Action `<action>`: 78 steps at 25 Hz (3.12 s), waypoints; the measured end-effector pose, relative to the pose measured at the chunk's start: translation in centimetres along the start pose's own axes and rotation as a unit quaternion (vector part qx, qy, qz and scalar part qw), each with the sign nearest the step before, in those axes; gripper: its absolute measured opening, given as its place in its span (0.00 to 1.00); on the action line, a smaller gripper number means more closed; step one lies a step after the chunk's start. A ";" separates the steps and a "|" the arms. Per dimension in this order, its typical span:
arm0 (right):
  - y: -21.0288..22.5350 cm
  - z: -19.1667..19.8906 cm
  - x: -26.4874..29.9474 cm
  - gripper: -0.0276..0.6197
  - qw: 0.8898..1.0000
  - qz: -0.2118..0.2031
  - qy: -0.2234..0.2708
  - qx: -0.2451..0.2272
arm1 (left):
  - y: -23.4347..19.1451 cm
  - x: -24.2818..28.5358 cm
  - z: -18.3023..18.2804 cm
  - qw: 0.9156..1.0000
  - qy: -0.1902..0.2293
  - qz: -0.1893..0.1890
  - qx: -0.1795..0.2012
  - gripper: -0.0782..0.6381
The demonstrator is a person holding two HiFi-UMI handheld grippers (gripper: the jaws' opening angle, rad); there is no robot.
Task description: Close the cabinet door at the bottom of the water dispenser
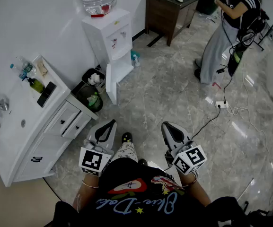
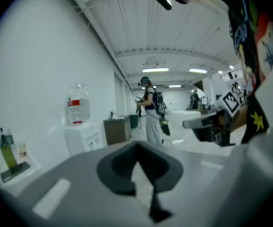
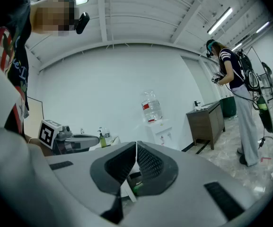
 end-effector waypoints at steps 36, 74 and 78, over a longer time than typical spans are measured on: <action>32.2 9.2 49.6 0.07 0.972 -0.071 -0.213 0.063 | -29.8 43.9 22.8 0.955 -0.080 -0.034 -0.284 0.10; 37.9 21.3 56.2 0.07 0.958 -0.108 -0.250 0.090 | -29.6 46.0 44.5 0.880 -0.251 -0.159 -0.370 0.11; 40.0 20.9 55.4 0.07 0.962 -0.079 -0.243 0.100 | -27.6 49.9 43.6 0.878 -0.236 -0.128 -0.395 0.11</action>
Point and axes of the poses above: the fingertips, and each gripper's own axes: x forward along the fingers, y to its right, z out of its underside, the point moved 9 cm from there along -x, backward along the fingers, and after that the axes turned 2 degrees about -z, right-handed, at the moved point
